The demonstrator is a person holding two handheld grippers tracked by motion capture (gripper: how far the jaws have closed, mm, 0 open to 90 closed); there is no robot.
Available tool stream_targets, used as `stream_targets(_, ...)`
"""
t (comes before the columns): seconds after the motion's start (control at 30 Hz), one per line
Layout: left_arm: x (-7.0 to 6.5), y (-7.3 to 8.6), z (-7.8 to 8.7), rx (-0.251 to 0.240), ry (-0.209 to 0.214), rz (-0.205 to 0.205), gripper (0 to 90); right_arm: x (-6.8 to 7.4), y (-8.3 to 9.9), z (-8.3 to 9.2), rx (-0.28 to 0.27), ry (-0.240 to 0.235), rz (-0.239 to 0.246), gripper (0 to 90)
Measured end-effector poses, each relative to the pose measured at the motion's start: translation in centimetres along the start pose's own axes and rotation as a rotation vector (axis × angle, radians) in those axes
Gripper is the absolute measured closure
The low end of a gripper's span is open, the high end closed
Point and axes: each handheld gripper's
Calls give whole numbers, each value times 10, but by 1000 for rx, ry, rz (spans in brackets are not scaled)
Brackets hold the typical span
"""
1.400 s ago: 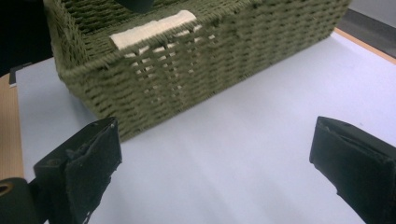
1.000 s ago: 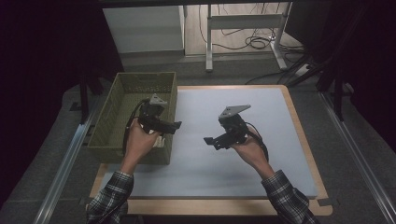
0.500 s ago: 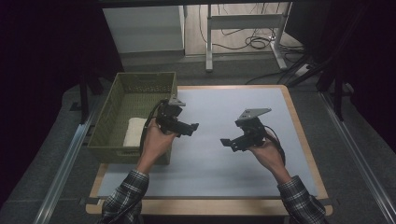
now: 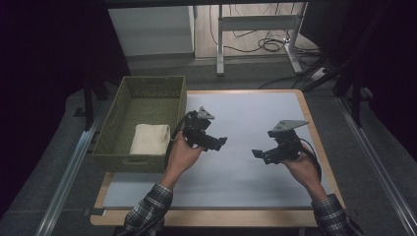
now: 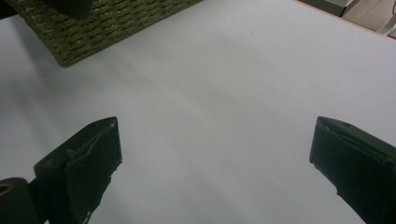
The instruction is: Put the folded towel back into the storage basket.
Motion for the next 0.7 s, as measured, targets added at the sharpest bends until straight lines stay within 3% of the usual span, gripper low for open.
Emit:
stream_targets(0.27,-16,12,-8,-1,18,-8,1,-4,17,13,7,10,-11,23)
stream_targets(0.53,-28,37,-12,-4,30,-6,2,2,33,20,14,22,-4,23)
stream_targets(0.7,-35,54,-13,-5,17,-15,2,6,45,22,16,32,-1,23)
Point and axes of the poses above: each handheld gripper's, and its own axes: z roughly backward along the jaws, y roughly out of its underside, x roughly to its left, and after that the axes turned 5 degrees about y, right-handed
